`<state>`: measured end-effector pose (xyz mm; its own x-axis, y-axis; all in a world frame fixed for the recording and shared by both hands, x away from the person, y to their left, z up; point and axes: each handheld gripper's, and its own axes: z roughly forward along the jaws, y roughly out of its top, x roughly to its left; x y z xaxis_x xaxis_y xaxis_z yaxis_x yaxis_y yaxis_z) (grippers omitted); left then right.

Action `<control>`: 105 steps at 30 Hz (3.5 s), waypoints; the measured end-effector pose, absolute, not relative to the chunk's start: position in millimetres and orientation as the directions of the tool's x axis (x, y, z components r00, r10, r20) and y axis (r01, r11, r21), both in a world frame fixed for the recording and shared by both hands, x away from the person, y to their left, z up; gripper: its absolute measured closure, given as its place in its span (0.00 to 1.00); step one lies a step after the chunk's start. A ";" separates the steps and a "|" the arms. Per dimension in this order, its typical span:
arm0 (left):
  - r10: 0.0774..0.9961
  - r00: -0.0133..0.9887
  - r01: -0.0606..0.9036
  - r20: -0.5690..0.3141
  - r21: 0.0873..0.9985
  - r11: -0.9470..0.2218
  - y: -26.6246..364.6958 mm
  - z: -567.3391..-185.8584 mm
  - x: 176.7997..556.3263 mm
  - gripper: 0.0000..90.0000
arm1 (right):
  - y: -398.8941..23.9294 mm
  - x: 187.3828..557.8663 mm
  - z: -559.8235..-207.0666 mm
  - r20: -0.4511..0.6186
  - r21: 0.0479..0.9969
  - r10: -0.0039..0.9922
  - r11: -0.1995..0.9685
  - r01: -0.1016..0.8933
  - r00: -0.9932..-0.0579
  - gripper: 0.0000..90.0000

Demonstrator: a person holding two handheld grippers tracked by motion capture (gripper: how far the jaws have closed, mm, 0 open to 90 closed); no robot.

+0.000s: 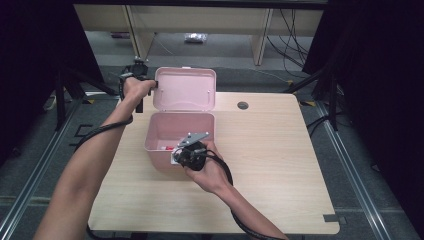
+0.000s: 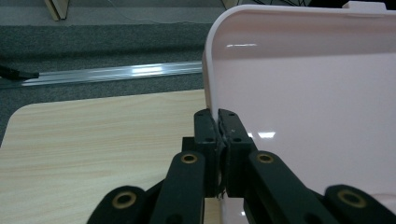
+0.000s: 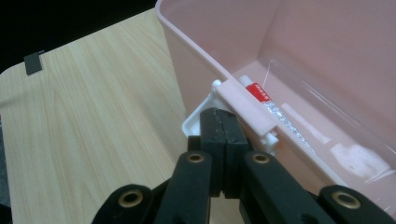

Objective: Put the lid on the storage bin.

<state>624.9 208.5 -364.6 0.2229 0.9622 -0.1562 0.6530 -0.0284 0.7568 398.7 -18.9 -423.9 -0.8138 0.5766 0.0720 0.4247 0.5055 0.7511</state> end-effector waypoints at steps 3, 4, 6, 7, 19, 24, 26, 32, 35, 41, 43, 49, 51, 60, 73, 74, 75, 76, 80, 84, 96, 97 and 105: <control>0.961 0.222 0.650 -0.163 0.759 -0.022 208.9 -362.8 623.6 0.97 | -19.2 399.4 -423.6 0.071 0.751 0.576 0.507 0.424 -0.815 1.00; 0.961 0.222 0.647 -0.162 0.762 -0.021 208.9 -362.6 623.3 0.97 | -19.2 399.5 -423.7 0.071 0.751 0.576 0.506 0.423 -0.815 1.00; 0.961 0.222 0.644 -0.166 0.765 -0.017 208.9 -361.3 622.1 0.97 | -19.2 399.6 -423.8 0.071 0.752 0.576 0.506 0.423 -0.815 1.00; 0.961 0.218 0.640 -0.168 0.768 -0.011 208.4 -360.8 621.4 0.97 | -19.2 399.6 -423.8 0.071 0.752 0.576 0.506 0.423 -0.815 1.00; 0.956 0.242 0.617 -0.165 0.787 -0.021 211.6 -353.6 612.5 0.97 | -19.4 400.0 -423.5 0.073 0.748 0.574 0.509 0.425 -0.816 1.00; 0.954 0.257 0.604 -0.157 0.796 -0.032 212.4 -350.4 609.4 0.98 | -19.1 400.7 -423.5 0.072 0.748 0.571 0.512 0.423 -0.818 1.00; 0.954 0.254 0.598 -0.160 0.801 -0.025 211.8 -349.6 608.2 0.98 | -18.4 399.8 -423.4 0.087 0.745 0.583 0.500 0.441 -0.808 1.00; 0.952 0.269 0.582 -0.149 0.812 -0.038 212.4 -346.4 602.9 0.98 | -18.5 401.8 -423.0 0.077 0.747 0.571 0.510 0.427 -0.817 1.00; 0.951 0.273 0.577 -0.146 0.816 -0.040 212.9 -345.1 600.3 0.98 | -17.5 401.1 -423.8 0.082 0.749 0.579 0.501 0.433 -0.811 1.00; 0.949 0.281 0.558 -0.142 0.829 -0.041 213.0 -343.4 595.0 0.98 | -16.4 402.1 -424.8 0.084 0.759 0.577 0.491 0.427 -0.812 1.00; 0.948 0.285 0.553 -0.140 0.832 -0.043 213.0 -342.7 592.9 0.98 | -16.5 403.3 -424.9 0.068 0.763 0.568 0.500 0.410 -0.820 1.00; 0.947 0.290 0.536 -0.138 0.843 -0.041 213.4 -341.6 587.9 0.98 | -17.4 402.8 -422.8 0.076 0.743 0.571 0.514 0.428 -0.817 1.00; 0.948 0.286 0.526 -0.140 0.850 -0.033 212.9 -342.3 586.1 0.98 | -17.2 402.7 -422.8 0.088 0.742 0.576 0.507 0.439 -0.813 1.00; 0.947 0.293 0.493 -0.131 0.869 -0.033 213.1 -340.8 574.1 0.98 | -16.9 402.0 -423.3 0.082 0.744 0.576 0.508 0.434 -0.813 1.00; 0.947 0.299 0.471 -0.122 0.882 -0.035 213.9 -340.9 566.6 0.98 | -17.0 402.0 -423.2 0.081 0.745 0.578 0.506 0.434 -0.812 1.00; 0.946 0.299 0.470 -0.122 0.882 -0.035 214.0 -340.9 566.1 0.98 | -17.4 402.9 -423.5 0.070 0.748 0.571 0.512 0.422 -0.818 1.00; 0.946 0.299 0.469 -0.123 0.883 -0.034 214.1 -340.9 565.6 0.98 | -16.8 401.8 -423.2 0.085 0.744 0.578 0.504 0.438 -0.811 1.00; 0.946 0.300 0.466 -0.124 0.884 -0.032 214.0 -340.9 565.0 0.98 | -17.1 402.2 -423.1 0.078 0.745 0.577 0.508 0.432 -0.813 1.00; 0.946 0.302 0.457 -0.120 0.889 -0.033 214.3 -341.3 561.9 0.98 | -16.8 401.9 -423.4 0.081 0.745 0.578 0.506 0.435 -0.812 1.00; 0.945 0.304 0.451 -0.118 0.892 -0.034 214.5 -341.1 559.5 0.98 | -16.8 401.8 -423.3 0.084 0.744 0.579 0.505 0.438 -0.811 1.00; 0.947 0.305 0.432 -0.103 0.901 -0.041 213.9 -341.7 553.9 0.98 | -14.8 403.3 -427.2 0.067 0.780 0.582 0.476 0.406 -0.810 1.00; 0.947 0.306 0.430 -0.100 0.902 -0.044 214.0 -341.8 553.5 0.98 | -14.4 402.6 -427.3 0.077 0.779 0.587 0.470 0.416 -0.806 1.00; 0.946 0.309 0.422 -0.092 0.905 -0.050 213.9 -341.8 550.1 0.98 | -16.8 404.3 -424.4 0.052 0.762 0.568 0.509 0.400 -0.821 1.00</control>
